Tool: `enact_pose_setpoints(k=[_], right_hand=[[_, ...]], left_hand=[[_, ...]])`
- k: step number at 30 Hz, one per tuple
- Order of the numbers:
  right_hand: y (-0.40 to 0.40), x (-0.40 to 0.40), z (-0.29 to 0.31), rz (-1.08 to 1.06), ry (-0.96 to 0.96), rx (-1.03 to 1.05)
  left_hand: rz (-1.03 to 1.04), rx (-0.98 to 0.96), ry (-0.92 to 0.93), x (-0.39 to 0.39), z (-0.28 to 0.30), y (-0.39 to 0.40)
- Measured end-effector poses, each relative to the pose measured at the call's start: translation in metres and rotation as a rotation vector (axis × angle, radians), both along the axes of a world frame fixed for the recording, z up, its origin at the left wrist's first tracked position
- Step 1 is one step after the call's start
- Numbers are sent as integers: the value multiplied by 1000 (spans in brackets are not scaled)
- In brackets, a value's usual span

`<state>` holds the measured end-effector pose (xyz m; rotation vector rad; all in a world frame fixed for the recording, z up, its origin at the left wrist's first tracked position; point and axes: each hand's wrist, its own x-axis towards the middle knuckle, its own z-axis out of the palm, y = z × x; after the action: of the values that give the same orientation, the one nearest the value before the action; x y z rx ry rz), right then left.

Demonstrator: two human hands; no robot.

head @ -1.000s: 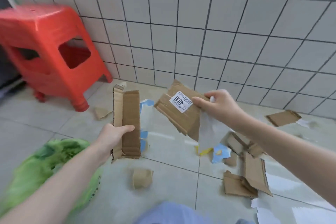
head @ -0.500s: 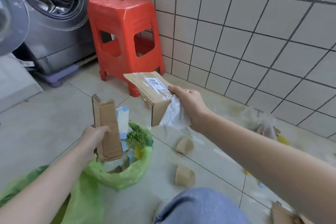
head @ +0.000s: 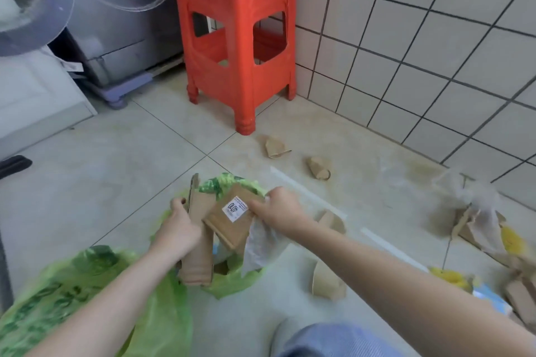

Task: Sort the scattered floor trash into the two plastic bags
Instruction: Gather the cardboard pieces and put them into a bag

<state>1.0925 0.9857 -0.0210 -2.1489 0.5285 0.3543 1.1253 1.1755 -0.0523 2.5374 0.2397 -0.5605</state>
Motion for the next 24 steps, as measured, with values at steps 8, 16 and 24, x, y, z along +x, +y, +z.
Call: enact_pose_setpoints(k=[8, 16, 24], right_hand=[[-10, 22, -18, 125, 38, -223], [7, 25, -5, 394, 61, -530], [46, 45, -45, 531, 107, -639]], left_hand=[[-244, 265, 57, 18, -6, 2], [-410, 491, 99, 9, 8, -23], [-415, 482, 290, 27, -24, -37]])
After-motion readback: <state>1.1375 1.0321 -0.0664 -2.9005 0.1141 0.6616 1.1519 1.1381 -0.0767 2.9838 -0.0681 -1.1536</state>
